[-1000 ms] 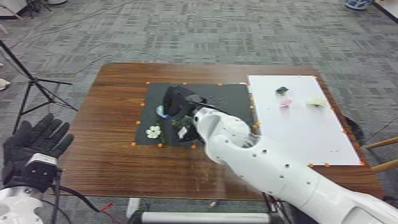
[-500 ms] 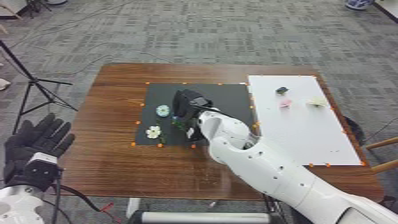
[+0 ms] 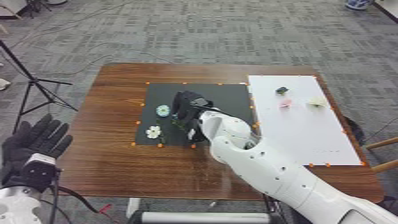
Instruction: Arrange flowers
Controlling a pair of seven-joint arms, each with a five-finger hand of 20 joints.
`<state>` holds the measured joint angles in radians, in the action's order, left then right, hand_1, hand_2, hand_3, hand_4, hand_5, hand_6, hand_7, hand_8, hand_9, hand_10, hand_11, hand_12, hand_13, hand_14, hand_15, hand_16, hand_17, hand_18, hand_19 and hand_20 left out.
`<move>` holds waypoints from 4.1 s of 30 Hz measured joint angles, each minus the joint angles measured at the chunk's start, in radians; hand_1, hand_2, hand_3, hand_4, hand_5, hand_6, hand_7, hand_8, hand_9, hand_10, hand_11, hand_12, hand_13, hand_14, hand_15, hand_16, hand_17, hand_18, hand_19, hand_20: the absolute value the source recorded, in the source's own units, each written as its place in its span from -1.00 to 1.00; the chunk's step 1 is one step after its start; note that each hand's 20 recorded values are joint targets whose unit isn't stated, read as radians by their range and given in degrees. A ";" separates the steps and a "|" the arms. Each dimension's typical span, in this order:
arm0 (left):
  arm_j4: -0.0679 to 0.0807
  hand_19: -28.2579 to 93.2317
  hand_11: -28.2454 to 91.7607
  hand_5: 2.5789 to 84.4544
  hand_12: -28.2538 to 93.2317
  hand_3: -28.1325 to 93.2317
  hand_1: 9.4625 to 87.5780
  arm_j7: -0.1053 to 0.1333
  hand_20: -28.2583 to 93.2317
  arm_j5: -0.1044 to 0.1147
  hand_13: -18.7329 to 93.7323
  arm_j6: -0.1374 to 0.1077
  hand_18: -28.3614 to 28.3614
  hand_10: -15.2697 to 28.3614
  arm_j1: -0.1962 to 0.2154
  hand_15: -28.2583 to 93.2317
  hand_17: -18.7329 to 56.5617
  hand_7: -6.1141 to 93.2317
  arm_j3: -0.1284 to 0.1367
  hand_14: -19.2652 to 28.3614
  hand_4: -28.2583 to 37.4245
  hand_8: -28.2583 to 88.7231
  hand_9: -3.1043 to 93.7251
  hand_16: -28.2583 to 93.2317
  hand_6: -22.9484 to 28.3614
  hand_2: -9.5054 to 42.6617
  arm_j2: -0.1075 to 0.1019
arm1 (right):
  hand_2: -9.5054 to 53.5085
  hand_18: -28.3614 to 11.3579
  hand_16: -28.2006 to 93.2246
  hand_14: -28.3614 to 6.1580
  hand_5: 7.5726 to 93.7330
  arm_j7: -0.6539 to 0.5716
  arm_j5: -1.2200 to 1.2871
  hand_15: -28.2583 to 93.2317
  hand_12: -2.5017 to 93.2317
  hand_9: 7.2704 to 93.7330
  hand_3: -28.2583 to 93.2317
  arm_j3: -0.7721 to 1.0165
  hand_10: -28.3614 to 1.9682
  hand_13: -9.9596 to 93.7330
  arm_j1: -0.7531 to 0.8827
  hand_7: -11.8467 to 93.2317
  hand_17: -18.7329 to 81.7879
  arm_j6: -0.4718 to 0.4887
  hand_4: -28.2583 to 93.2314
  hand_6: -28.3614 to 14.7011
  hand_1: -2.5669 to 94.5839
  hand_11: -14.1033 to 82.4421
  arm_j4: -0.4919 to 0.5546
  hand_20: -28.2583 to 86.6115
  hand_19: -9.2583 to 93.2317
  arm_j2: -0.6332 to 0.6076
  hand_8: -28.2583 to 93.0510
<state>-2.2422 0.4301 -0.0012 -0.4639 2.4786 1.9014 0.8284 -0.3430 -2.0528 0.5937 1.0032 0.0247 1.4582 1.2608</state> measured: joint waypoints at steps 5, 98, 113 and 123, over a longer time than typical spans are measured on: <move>-0.001 -0.12 -0.22 -0.12 -0.34 0.64 -0.52 0.005 -0.33 0.001 -0.23 -0.001 0.44 0.31 0.006 -0.03 -0.56 -0.63 0.005 0.37 -0.98 -0.66 -0.26 -0.58 0.17 -0.01 -0.001 | -1.00 -0.72 0.27 0.20 0.28 -0.023 0.005 0.58 0.02 0.68 0.59 0.000 0.36 0.52 0.000 -0.35 0.00 0.005 -1.00 0.30 0.31 -0.38 0.019 0.20 0.67 -0.008 -0.76; -0.020 -0.13 -0.22 -0.11 -0.34 0.64 -0.55 0.027 -0.33 0.003 -0.23 0.000 0.43 0.32 0.092 -0.03 -0.55 -0.65 0.030 0.37 -1.00 -0.65 -0.27 -0.58 0.24 0.01 0.008 | -1.00 -0.78 0.27 0.27 0.45 -0.191 -0.147 0.45 0.12 0.72 0.57 0.279 0.36 0.53 0.226 -0.10 0.08 -0.314 -1.00 0.32 0.43 -0.27 0.125 0.27 0.77 -0.473 -0.50; -0.014 -0.13 -0.23 -0.11 -0.34 0.64 -0.55 0.015 -0.33 0.001 -0.23 -0.001 0.43 0.32 0.070 -0.03 -0.55 -0.66 0.046 0.37 -1.00 -0.65 -0.27 -0.58 0.24 0.01 0.008 | -1.00 -0.76 0.27 0.25 0.44 -0.093 0.070 0.47 0.13 0.71 0.59 0.163 0.36 0.51 0.097 -0.09 0.07 -0.304 -1.00 0.33 0.41 -0.27 0.169 0.27 0.78 -0.243 -0.51; -0.006 -0.13 -0.23 -0.09 -0.34 0.64 -0.55 -0.005 -0.33 -0.009 -0.23 -0.001 0.43 0.32 0.031 -0.03 -0.55 -0.65 0.029 0.37 -1.00 -0.65 -0.27 -0.58 0.25 0.01 0.000 | -1.00 -0.76 0.26 0.24 0.43 -0.060 0.030 0.48 0.12 0.70 0.59 0.035 0.36 0.51 0.045 -0.08 0.07 -0.250 -1.00 0.34 0.40 -0.26 0.146 0.27 0.79 -0.140 -0.52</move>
<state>-2.2478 0.4255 -0.0105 -0.4652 2.5100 1.9301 0.8279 -0.4034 -2.0230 0.6284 1.0480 -0.2253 1.6045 1.1212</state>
